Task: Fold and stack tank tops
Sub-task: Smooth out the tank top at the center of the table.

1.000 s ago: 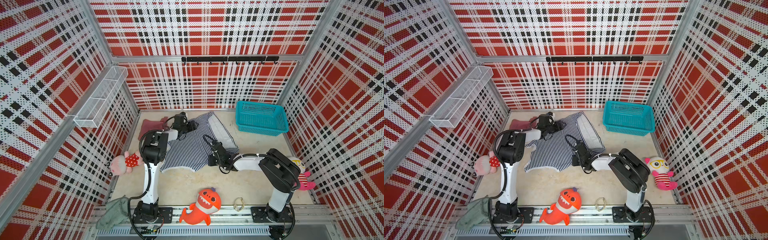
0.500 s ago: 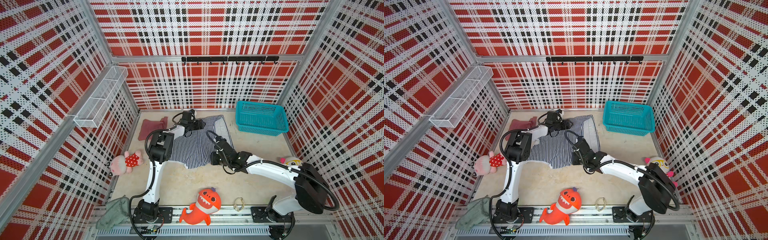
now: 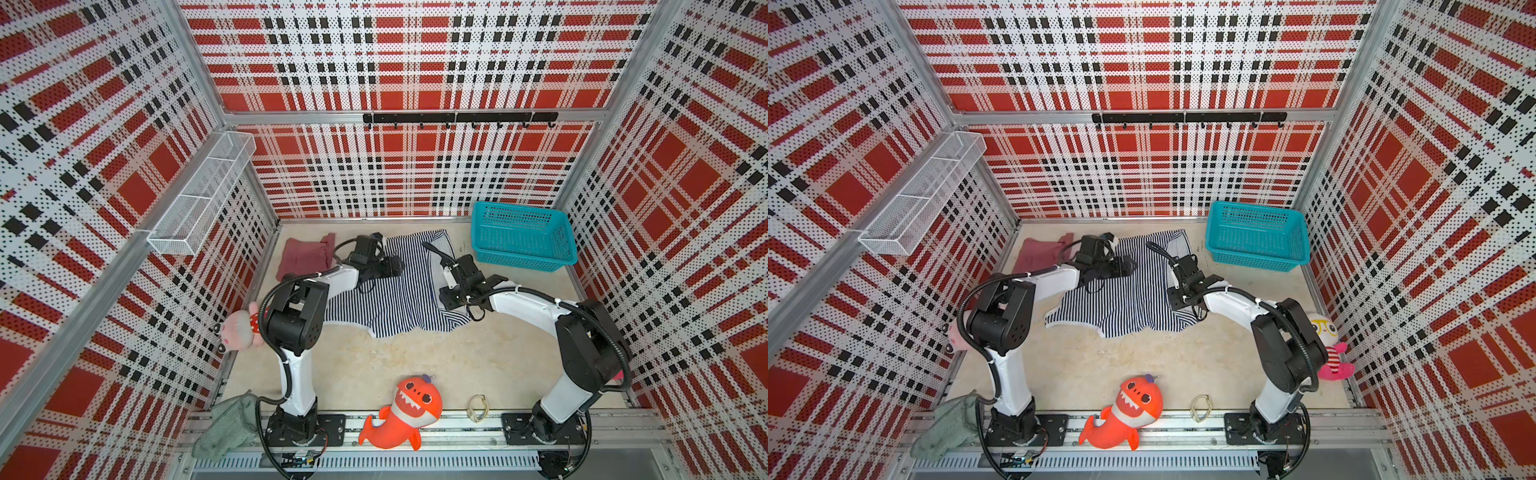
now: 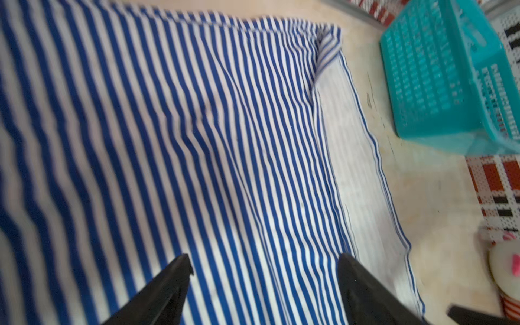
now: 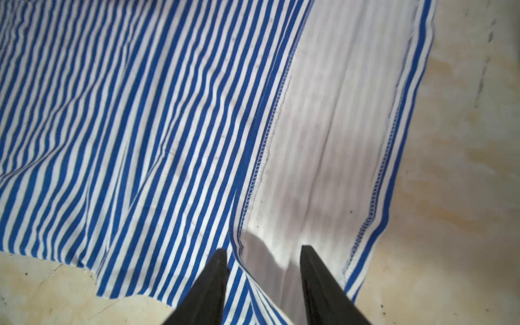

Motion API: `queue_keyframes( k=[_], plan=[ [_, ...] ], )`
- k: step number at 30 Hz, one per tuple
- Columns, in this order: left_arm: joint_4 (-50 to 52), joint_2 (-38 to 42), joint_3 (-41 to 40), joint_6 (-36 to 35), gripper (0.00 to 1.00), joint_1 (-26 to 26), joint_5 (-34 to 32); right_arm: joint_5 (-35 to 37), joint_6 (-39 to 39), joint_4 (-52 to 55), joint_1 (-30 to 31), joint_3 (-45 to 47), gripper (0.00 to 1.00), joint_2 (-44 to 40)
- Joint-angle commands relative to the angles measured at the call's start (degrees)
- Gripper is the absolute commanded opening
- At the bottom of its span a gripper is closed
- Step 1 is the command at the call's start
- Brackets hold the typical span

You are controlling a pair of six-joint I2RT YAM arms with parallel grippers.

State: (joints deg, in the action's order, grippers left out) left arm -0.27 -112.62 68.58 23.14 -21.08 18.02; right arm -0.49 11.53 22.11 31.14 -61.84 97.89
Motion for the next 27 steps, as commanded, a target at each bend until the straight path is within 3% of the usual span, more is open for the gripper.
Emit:
queue_keyframes(
  k=[1, 8, 14, 21, 27],
  plan=[
    [-5.6, 2.3, -6.2, 3.7, 0.85, -1.0, 0.2, -4.6, -5.9, 2.9, -0.8, -1.4, 0.47, 1.2],
    [-10.7, 5.0, -16.8, 6.1, 0.84, 0.0, 0.3, -4.8, -4.7, 3.5, -0.8, 1.5, 0.40, 2.3],
    [-11.9, 5.4, -22.3, 5.6, 0.84, 1.7, 0.7, -3.9, -3.0, 3.2, -1.5, 6.4, 0.27, 0.0],
    [-11.7, 4.7, -25.2, 3.9, 0.84, 4.6, 1.5, -4.1, 0.7, 3.8, -2.3, 12.2, 0.18, -5.2],
    [-11.3, 3.5, -25.5, 3.1, 0.84, 5.8, 1.8, 0.9, 8.9, 8.0, -3.6, 18.3, 0.14, -10.6]
  ],
)
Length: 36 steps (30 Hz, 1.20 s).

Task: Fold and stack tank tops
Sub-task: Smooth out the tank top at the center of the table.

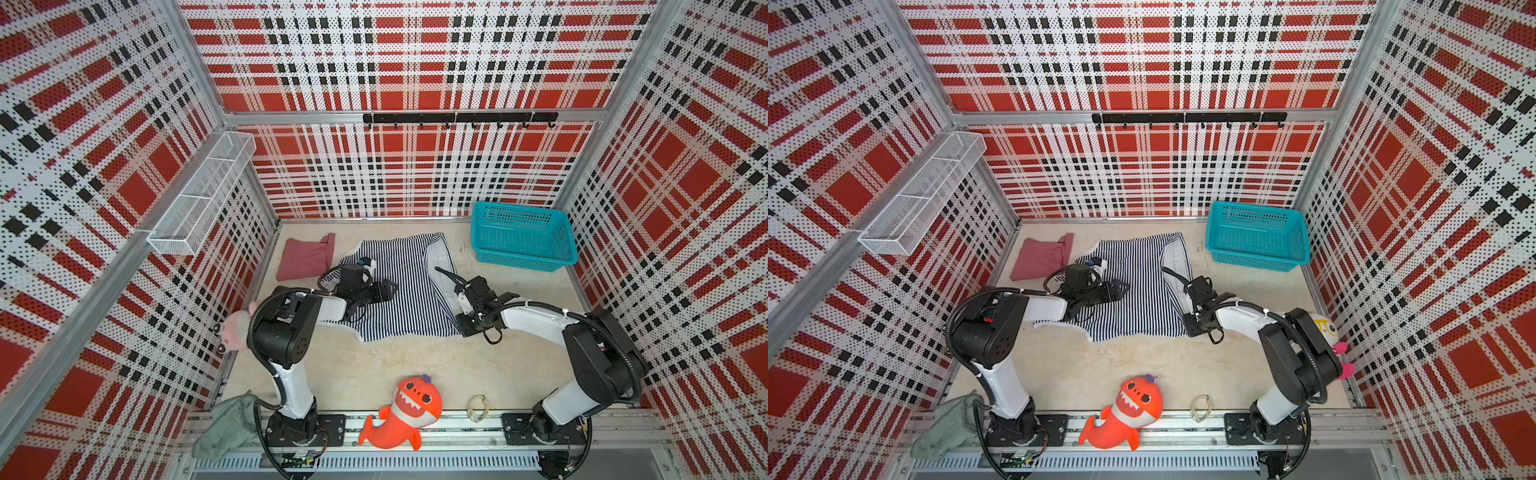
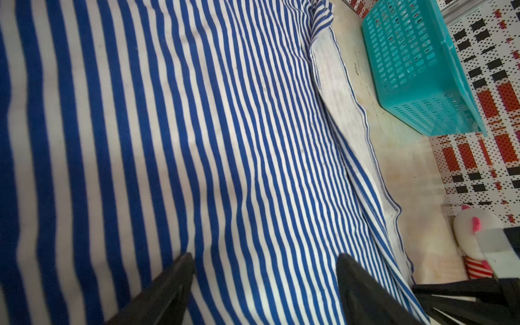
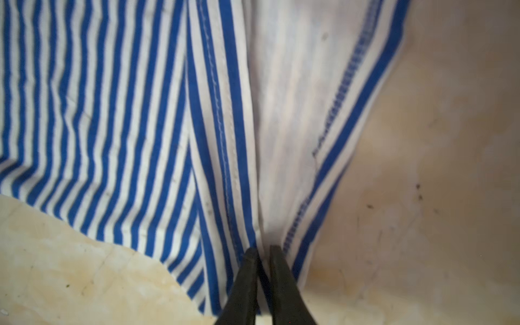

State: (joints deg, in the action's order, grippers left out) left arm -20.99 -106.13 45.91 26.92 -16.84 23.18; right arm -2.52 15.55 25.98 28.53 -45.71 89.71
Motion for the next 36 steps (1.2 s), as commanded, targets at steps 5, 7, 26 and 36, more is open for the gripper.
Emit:
queue_keyframes(
  k=[5, 7, 26, 36],
  plan=[
    [9.7, -2.6, -3.7, -1.5, 0.84, 1.7, -3.1, 5.0, 8.6, 8.9, -1.1, 4.3, 0.14, -10.3],
    [9.7, -2.7, -3.7, -1.8, 0.84, 1.5, -3.0, 4.6, 8.6, 8.8, -1.1, 3.5, 0.15, -13.7],
    [9.1, -2.6, -2.8, -1.4, 0.84, 0.0, -3.0, -8.3, 1.6, -7.7, -0.5, -11.9, 0.48, 6.3],
    [9.0, -1.6, -3.6, -1.5, 0.84, 0.6, -3.1, -9.7, 0.5, -8.1, -0.7, -13.3, 0.26, 10.8]
  ],
)
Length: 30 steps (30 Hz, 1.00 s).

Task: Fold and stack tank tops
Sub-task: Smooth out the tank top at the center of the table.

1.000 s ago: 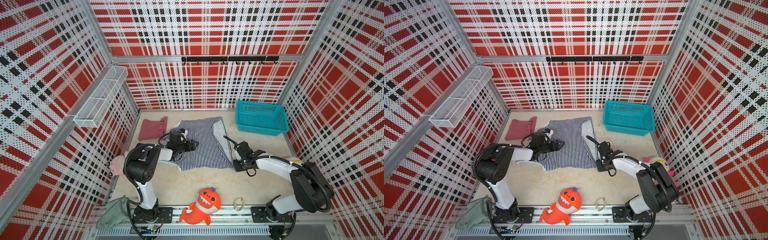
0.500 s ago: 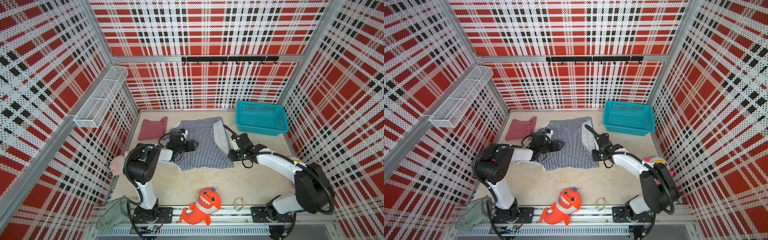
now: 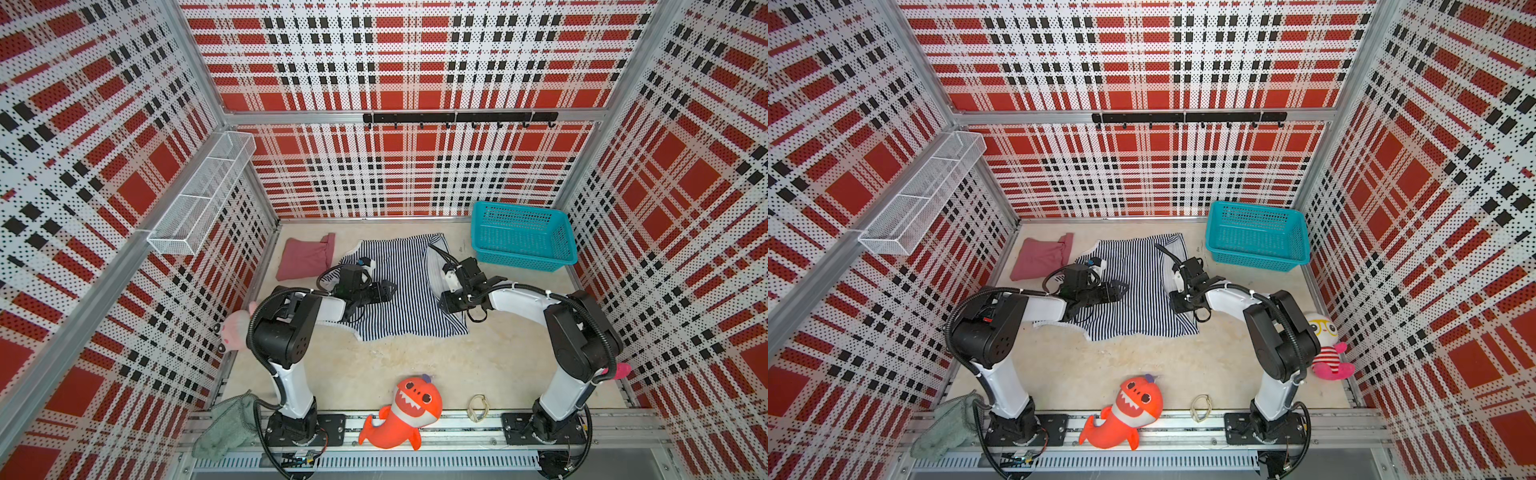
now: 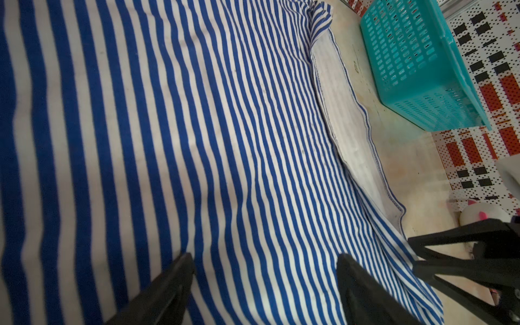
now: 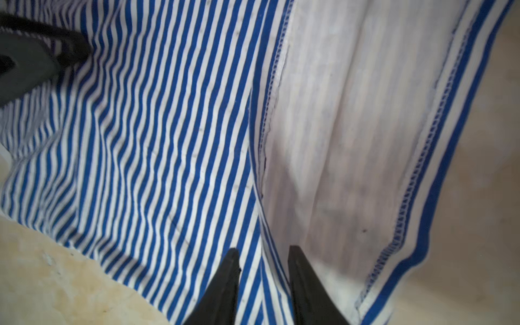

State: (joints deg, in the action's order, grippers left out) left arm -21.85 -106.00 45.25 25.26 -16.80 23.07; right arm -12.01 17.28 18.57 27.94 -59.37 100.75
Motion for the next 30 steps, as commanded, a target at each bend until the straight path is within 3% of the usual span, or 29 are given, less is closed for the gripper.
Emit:
queue_keyframes(
  k=[1, 4, 6, 8, 11, 15, 21, 30],
  plan=[
    [9.8, -1.7, -2.9, 0.1, 0.84, 0.6, -2.9, 0.0, -1.2, -0.7, -0.4, 0.8, 0.23, -0.4],
    [9.8, -1.7, -2.9, 0.1, 0.84, 0.8, -2.8, 0.1, -1.2, -0.8, -1.2, 2.0, 0.10, -1.5],
    [9.9, -1.7, -2.9, 0.1, 0.84, 0.8, -2.8, 0.8, -1.5, -0.3, -1.5, 2.4, 0.07, -2.0],
    [9.9, -1.7, -2.8, 0.1, 0.84, 0.8, -2.8, 1.8, -1.9, 0.0, -1.6, 2.7, 0.14, -2.7],
    [9.9, -1.5, -2.8, 0.1, 0.84, 0.8, -2.8, 1.8, -2.2, -0.5, -1.7, 2.8, 0.36, -3.1],
    [10.0, -1.4, -2.8, 0.1, 0.84, 0.8, -2.8, 1.9, -1.9, -1.4, -1.7, 2.5, 0.46, -2.3],
    [10.4, -1.2, -2.7, 0.0, 0.84, 0.8, -2.9, -2.9, -0.9, -3.4, -1.7, 2.5, 0.41, -0.9],
    [10.9, -1.2, -2.0, 0.1, 0.83, 0.8, -2.7, -3.9, -0.1, -3.9, -1.6, 4.7, 0.33, -0.9]
  ],
)
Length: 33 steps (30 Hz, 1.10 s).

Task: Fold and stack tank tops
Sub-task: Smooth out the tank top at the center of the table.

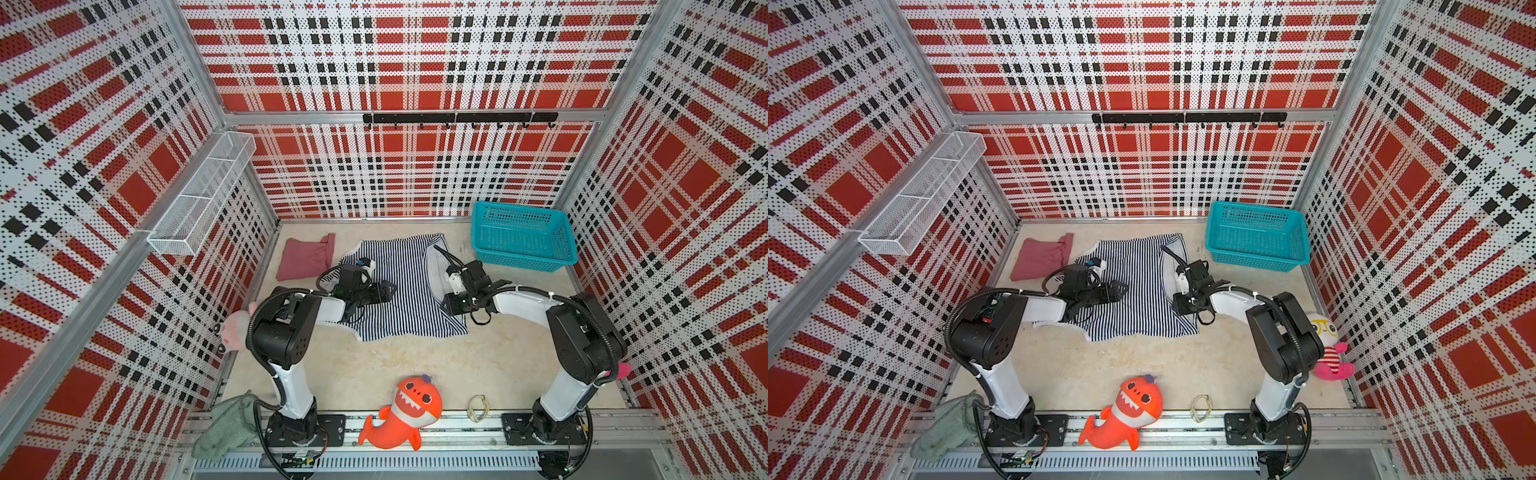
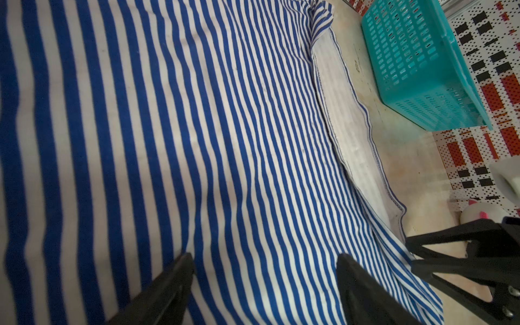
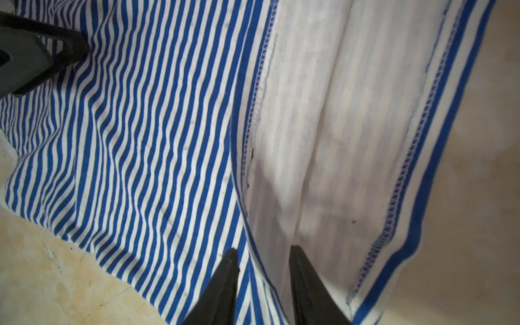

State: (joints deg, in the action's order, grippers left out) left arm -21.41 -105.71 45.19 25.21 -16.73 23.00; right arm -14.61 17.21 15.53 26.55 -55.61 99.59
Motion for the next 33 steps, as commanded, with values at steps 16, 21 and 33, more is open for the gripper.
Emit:
queue_keyframes(
  k=[16, 21, 33],
  plan=[
    [11.8, -1.5, -1.1, -0.4, 0.84, 1.0, -3.2, 6.1, 2.1, 1.4, -0.7, 4.4, 0.00, -4.8],
    [12.0, -1.7, -1.3, -0.7, 0.84, 1.6, -3.4, 7.5, 4.3, 0.3, -2.2, 8.4, 0.00, -7.8],
    [12.4, -1.1, -1.5, -1.2, 0.84, 2.1, -3.4, 8.4, 6.8, 0.8, -5.7, 13.0, 0.23, -12.8]
  ],
)
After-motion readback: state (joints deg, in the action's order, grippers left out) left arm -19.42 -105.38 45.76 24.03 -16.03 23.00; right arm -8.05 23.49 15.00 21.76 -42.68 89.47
